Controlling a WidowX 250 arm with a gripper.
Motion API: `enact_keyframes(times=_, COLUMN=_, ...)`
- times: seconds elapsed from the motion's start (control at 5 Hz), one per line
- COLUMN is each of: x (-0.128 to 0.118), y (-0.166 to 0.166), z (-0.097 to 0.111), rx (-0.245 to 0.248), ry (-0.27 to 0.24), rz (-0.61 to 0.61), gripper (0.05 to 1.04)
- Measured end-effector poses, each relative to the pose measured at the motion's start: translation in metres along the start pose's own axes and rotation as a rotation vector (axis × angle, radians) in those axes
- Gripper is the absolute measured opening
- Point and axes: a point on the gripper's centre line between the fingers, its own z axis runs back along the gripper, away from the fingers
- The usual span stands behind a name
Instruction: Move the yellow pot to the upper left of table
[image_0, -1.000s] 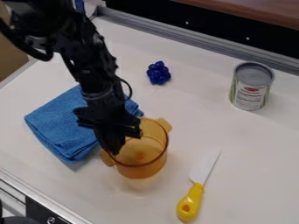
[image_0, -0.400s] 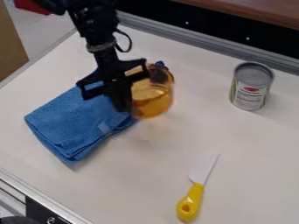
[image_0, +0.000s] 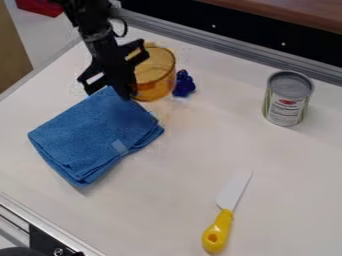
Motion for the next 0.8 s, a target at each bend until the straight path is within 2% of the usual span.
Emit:
enact_keyframes(times=0.2, x=0.033, y=-0.006, z=-0.007, rx=0.007, ry=-0.043, rz=0.039, gripper=0.062)
enact_keyframes(times=0.4, x=0.054, y=-0.004, z=-0.021, rx=0.054, ry=-0.043, rz=0.026, gripper=0.062)
enact_keyframes(times=0.8, x=0.079, y=-0.003, z=-0.035, rx=0.113, ry=-0.061, rz=0.050, gripper=0.062)
